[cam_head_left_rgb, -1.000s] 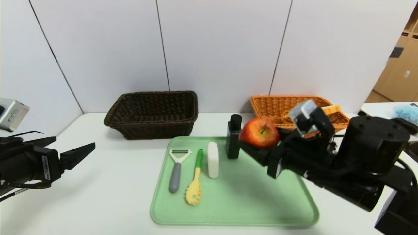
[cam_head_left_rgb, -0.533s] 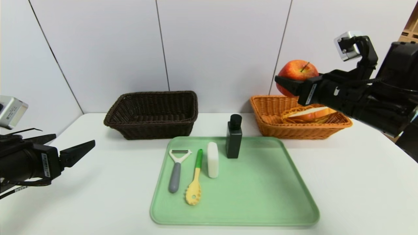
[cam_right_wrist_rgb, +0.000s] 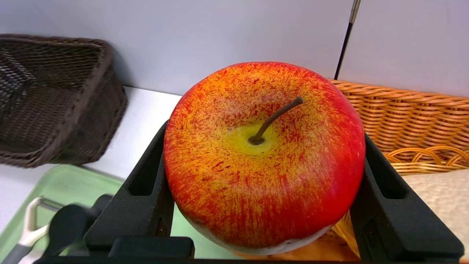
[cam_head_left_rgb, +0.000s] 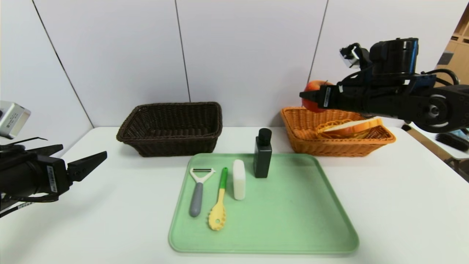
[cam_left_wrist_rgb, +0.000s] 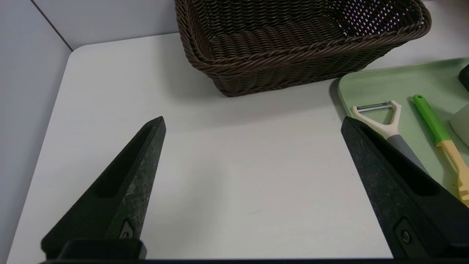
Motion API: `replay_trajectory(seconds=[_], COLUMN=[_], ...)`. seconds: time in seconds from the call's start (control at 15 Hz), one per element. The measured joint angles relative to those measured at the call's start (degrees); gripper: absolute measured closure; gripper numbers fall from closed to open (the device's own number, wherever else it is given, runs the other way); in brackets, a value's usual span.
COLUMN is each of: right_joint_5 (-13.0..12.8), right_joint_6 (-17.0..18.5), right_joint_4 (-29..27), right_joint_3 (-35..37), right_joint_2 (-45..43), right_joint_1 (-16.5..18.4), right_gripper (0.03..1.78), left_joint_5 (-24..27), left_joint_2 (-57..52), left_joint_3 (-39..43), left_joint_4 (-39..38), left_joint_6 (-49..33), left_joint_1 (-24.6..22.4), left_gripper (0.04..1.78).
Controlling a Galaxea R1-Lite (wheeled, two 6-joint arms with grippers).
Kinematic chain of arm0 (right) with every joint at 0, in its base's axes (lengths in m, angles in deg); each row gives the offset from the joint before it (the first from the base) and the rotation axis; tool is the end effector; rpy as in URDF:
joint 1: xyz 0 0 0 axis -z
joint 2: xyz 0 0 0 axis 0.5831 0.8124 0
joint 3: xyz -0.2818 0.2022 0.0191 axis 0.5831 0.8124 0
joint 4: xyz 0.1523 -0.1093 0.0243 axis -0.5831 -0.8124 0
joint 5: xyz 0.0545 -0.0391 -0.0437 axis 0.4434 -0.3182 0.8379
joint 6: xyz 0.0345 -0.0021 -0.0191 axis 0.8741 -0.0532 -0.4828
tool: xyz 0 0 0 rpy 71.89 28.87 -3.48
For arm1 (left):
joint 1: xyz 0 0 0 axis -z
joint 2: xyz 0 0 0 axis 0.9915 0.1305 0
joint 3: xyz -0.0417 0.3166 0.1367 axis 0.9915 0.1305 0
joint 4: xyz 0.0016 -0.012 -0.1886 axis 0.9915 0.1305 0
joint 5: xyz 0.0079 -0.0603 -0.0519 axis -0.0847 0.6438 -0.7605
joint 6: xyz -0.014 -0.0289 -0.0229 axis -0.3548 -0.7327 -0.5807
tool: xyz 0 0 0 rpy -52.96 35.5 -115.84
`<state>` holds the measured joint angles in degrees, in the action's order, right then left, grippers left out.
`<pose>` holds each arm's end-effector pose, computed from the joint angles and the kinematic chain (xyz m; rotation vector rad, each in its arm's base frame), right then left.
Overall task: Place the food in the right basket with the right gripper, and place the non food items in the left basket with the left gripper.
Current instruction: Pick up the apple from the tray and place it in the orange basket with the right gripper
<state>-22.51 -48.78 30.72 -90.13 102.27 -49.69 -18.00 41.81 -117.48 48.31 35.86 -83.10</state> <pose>0.3836 0.0995 0.2893 0.0874 0.2715 0.3212 0.1547 -0.0043 0.2528 0.0477 0.2239 -0.1462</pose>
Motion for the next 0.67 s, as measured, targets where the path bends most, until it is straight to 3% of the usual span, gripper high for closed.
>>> replay_trajectory(seconds=[0.33,0.47,0.67], right_joint_5=[-1.28,-4.36,-5.29], right_joint_6=[-0.66,-0.73,-1.48], right_joint_4=[-10.78,-11.08,-11.46], right_joint_3=[-10.41,-10.91,-11.04], right_joint_2=[8.08,10.14,12.00], right_joint_1=[2.32,2.41,2.45], right_gripper=[0.56,0.56,0.56], left_joint_5=[0.00,-0.02,0.00], left_joint_2=[0.26,0.30,0.28], left_joint_3=[-0.02,-0.04,-0.02], left_joint_4=[-0.04,-0.06,-0.06], left_joint_6=[0.11,0.00,-0.04], left_joint_1=[-0.02,-0.06,-0.09], left_gripper=[0.13,0.13,0.13])
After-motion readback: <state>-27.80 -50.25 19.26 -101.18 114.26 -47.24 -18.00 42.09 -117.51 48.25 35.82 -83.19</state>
